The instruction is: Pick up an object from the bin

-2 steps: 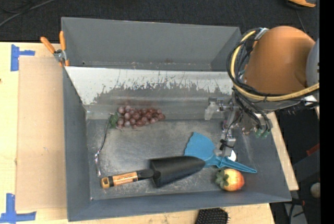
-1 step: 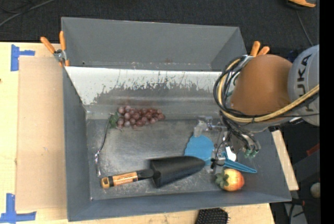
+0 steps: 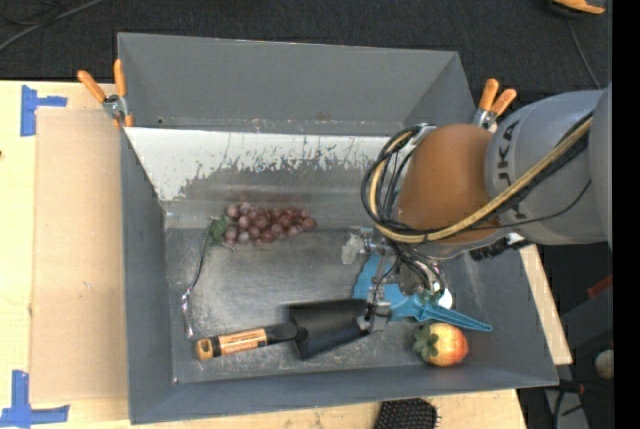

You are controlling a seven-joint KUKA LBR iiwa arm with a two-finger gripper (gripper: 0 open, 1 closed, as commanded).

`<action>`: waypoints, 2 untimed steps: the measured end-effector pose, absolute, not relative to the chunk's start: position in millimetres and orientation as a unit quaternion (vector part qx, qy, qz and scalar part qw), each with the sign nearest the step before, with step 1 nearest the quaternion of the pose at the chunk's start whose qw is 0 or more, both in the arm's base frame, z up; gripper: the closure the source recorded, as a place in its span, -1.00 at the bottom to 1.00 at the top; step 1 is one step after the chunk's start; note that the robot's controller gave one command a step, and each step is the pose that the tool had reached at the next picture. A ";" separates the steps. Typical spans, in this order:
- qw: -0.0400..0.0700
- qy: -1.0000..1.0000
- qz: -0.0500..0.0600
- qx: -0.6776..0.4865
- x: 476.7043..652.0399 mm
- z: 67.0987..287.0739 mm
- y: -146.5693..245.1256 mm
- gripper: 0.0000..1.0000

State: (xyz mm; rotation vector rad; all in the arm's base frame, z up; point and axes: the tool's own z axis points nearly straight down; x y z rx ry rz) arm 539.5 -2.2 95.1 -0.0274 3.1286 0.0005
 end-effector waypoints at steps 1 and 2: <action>0.004 1.000 0.001 -0.013 545.6 52.1 -1.4 -1.00; 0.007 0.997 0.000 -0.075 523.5 69.8 -21.5 -1.00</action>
Offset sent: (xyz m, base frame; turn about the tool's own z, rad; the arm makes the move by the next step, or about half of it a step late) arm -0.0125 -0.0208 -0.0251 -0.1309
